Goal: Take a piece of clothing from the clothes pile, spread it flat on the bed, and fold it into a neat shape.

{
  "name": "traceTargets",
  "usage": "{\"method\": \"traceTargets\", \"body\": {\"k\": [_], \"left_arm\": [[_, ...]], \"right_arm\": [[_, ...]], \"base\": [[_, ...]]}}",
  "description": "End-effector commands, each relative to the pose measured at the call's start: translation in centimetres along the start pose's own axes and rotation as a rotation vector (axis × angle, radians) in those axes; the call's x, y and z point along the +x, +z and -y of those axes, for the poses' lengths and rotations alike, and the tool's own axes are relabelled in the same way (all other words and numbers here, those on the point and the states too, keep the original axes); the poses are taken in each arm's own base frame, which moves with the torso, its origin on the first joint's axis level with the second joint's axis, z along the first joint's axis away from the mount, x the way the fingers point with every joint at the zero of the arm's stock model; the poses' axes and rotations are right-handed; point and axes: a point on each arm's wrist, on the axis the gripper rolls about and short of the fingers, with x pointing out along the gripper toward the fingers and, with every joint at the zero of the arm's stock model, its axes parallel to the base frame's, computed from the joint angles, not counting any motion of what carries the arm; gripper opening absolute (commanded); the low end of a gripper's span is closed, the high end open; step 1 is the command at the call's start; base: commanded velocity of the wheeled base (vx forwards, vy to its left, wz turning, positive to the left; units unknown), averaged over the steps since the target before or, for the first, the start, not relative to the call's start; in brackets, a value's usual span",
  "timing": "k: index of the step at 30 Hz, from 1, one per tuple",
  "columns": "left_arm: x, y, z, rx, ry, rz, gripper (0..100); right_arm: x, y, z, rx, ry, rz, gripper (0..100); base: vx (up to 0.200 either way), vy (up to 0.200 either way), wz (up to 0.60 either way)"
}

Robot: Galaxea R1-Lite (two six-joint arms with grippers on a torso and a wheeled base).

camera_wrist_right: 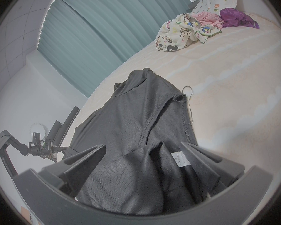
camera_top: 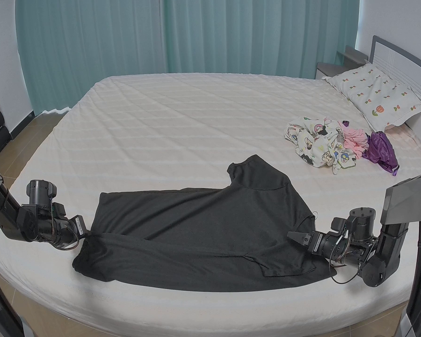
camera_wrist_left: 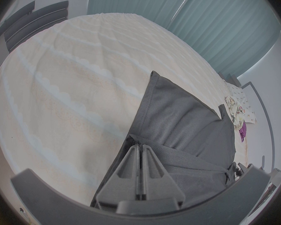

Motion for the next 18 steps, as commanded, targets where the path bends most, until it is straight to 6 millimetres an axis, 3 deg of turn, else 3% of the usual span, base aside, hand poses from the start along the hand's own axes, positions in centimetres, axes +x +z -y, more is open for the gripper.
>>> {"method": "traceTargets", "body": {"k": [1,9,10,18], "left_arm": [[-0.41,-0.02,0.06,-0.001,-0.001,0.008,0],[-0.34,-0.06,0.03,-0.005,0.000,0.005,0],[-0.34,-0.06,0.03,-0.008,0.000,0.005,0],[-0.26,0.07,0.05,-0.032,-0.001,0.008,0]], "right_arm": [[0.35,-0.24,0.16,0.002,0.012,-0.013,100],[0.34,-0.09,0.24,0.001,0.064,-0.030,100],[0.36,-0.13,0.26,0.001,0.066,-0.032,0],[0.37,-0.01,0.86,0.011,0.049,-0.026,0]], "base": [[0.000,0.000,0.00],[0.000,0.000,0.00],[0.000,0.000,0.00],[0.000,0.000,0.00]]}}
